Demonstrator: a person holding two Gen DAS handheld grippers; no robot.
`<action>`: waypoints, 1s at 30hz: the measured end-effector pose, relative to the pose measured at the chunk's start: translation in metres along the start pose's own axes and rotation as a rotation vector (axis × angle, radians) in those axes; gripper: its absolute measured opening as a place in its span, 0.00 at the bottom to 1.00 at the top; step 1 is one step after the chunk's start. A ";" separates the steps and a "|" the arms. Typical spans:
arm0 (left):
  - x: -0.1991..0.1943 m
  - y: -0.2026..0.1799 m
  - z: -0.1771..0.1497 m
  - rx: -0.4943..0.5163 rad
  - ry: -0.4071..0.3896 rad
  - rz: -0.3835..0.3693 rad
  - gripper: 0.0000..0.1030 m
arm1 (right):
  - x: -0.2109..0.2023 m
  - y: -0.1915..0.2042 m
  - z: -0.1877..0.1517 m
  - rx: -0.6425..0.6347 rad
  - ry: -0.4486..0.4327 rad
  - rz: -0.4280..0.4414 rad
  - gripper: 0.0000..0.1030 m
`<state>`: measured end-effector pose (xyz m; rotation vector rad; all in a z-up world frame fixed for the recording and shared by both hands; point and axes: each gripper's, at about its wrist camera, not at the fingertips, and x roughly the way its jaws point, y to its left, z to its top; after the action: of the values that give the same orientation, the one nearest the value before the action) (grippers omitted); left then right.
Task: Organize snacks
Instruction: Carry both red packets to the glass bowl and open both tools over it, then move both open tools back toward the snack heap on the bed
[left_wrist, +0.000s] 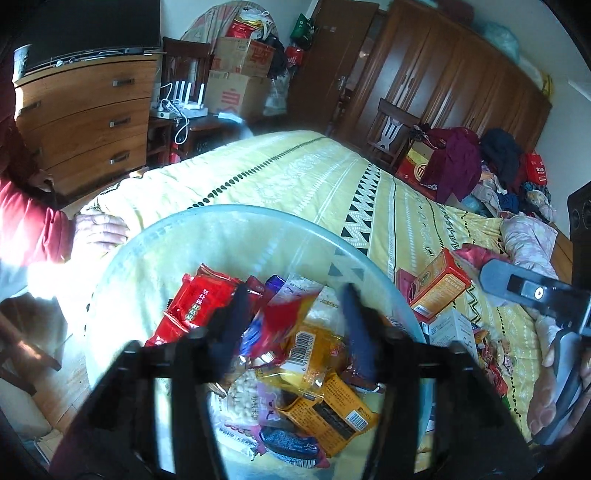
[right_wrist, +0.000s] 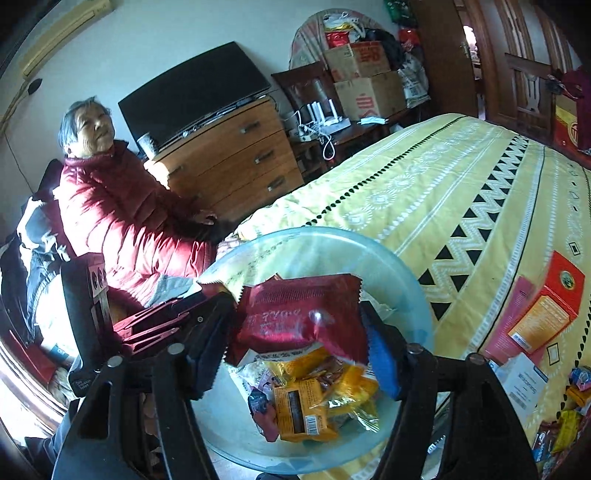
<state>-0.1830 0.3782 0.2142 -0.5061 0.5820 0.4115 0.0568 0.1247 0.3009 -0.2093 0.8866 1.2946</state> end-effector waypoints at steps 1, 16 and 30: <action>-0.002 0.001 -0.001 0.000 -0.008 0.003 0.81 | 0.002 0.003 0.000 -0.007 0.000 -0.006 0.75; -0.029 -0.080 -0.039 0.151 -0.035 -0.132 0.83 | -0.090 -0.086 -0.155 0.233 -0.030 -0.163 0.81; -0.040 -0.195 -0.090 0.350 0.011 -0.408 0.86 | -0.231 -0.145 -0.400 0.604 0.000 -0.474 0.82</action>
<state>-0.1537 0.1630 0.2384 -0.2789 0.5316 -0.0824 0.0050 -0.3296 0.1415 0.0589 1.1074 0.5542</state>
